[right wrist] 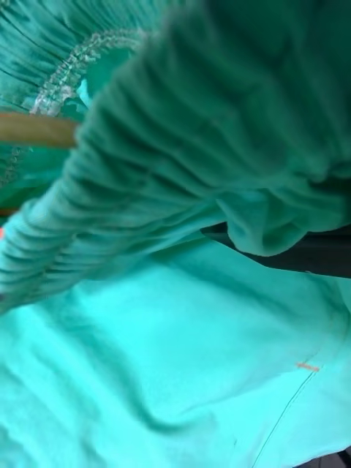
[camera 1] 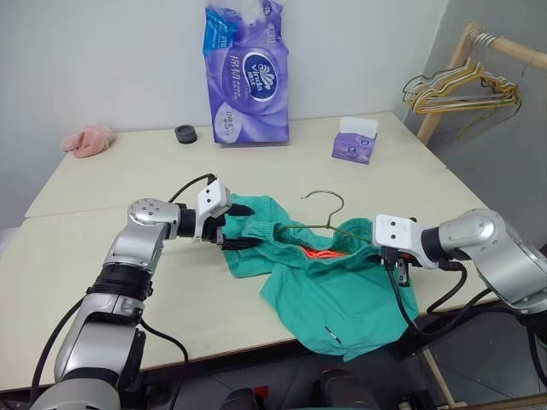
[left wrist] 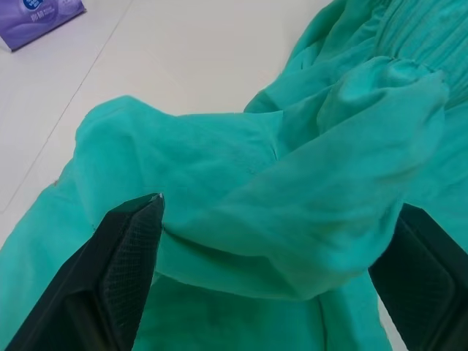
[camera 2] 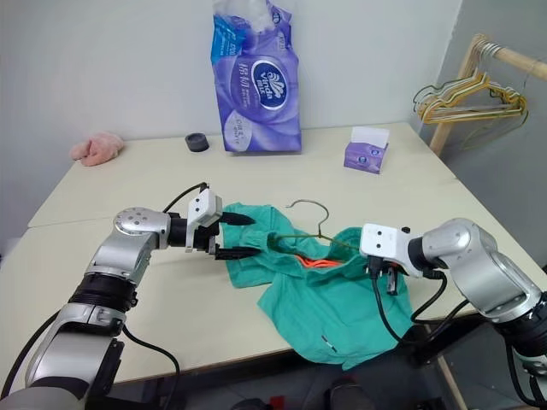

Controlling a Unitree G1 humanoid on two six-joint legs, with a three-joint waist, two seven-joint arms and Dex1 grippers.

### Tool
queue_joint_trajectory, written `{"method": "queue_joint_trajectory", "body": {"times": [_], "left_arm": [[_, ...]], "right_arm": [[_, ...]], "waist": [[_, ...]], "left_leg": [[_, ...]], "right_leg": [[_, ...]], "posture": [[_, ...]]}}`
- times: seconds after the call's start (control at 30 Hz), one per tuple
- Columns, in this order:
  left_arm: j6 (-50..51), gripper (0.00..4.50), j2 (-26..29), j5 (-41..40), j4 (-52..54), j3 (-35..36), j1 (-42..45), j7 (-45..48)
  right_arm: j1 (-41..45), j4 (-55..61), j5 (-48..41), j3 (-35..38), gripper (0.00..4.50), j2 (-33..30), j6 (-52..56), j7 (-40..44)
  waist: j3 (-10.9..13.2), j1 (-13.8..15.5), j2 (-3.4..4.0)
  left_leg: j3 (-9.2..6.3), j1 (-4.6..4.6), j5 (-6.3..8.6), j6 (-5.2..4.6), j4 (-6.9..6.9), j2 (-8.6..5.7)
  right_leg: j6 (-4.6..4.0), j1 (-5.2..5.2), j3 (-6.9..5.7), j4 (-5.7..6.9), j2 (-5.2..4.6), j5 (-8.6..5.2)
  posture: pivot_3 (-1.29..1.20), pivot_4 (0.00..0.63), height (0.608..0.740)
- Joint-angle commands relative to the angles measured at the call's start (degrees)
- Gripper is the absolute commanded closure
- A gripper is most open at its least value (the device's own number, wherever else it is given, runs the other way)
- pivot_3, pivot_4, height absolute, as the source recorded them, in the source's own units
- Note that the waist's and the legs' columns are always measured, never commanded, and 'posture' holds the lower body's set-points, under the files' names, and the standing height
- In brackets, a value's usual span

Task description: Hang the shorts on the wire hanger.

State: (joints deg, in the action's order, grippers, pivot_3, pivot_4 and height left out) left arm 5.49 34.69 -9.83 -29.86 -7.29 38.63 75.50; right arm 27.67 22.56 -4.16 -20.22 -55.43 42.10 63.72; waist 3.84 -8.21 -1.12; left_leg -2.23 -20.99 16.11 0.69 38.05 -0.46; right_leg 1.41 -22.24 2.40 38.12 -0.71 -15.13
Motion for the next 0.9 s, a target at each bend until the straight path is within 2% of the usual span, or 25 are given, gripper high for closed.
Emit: {"method": "queue_joint_trajectory", "body": {"times": [0.03, 0.2, 0.4, 0.6, 0.9], "left_arm": [[-0.2, 0.23, -0.2, -0.3, 0.0, 1.2, 1.5, -1.0], [0.4, 0.11, -0.2, 0.1, -3.0, 2.2, 3.0, -3.7], [1.6, 0.11, -0.4, -1.5, -0.7, 2.1, 2.5, -2.0], [-5.8, 0.11, 0.3, 1.6, -3.6, 2.1, 2.5, -4.7], [-14.2, 0.11, 2.2, 4.5, -15.8, 4.9, 7.7, -11.7]], "right_arm": [[-0.7, 2.1, -2.4, 4.0, 4.5, -1.2, 0.9, 0.6], [-2.2, 2.2, -4.5, 6.3, 4.5, -0.9, 1.8, 0.0], [-2.4, 2.3, -5.8, 6.5, 4.5, 0.0, 2.2, -0.7], [-2.6, 2.3, -6.4, 6.8, 4.5, -0.3, 1.8, -1.0], [-4.3, 2.5, -9.6, 11.0, 4.5, -0.3, 4.5, -2.5]], "waist": [[0.0, 0.0, 0.0], [0.0, -0.1, 0.0], [0.0, -0.1, 0.0], [0.0, 0.0, 0.0], [0.0, 0.0, -0.01]], "left_leg": [[0.0, -0.01, 0.0, 0.0, 0.0, 0.0], [-0.02, 0.0, 0.0, 0.0, 0.0, 0.01], [-0.02, 0.0, 0.0, 0.0, -0.01, 0.01], [-0.02, 0.0, 0.0, 0.0, -0.01, 0.01], [-0.02, -0.01, 0.0, 0.0, -0.01, 0.01]], "right_leg": [[0.0, 0.0, 0.0, 0.0, 0.0, 0.0], [0.0, 0.0, -0.02, 0.02, 0.0, 0.0], [0.0, 0.0, -0.02, 0.02, 0.0, 0.0], [-0.01, 0.0, -0.01, 0.01, 0.0, 0.01], [-0.01, -0.01, -0.03, 0.01, -0.01, 0.01]], "posture": [[-0.2, 0.022, 0.74], [-0.19, 0.018, 0.74], [-0.19, 0.019, 0.74], [-0.19, 0.02, 0.74], [-0.2, 0.02, 0.74]]}}
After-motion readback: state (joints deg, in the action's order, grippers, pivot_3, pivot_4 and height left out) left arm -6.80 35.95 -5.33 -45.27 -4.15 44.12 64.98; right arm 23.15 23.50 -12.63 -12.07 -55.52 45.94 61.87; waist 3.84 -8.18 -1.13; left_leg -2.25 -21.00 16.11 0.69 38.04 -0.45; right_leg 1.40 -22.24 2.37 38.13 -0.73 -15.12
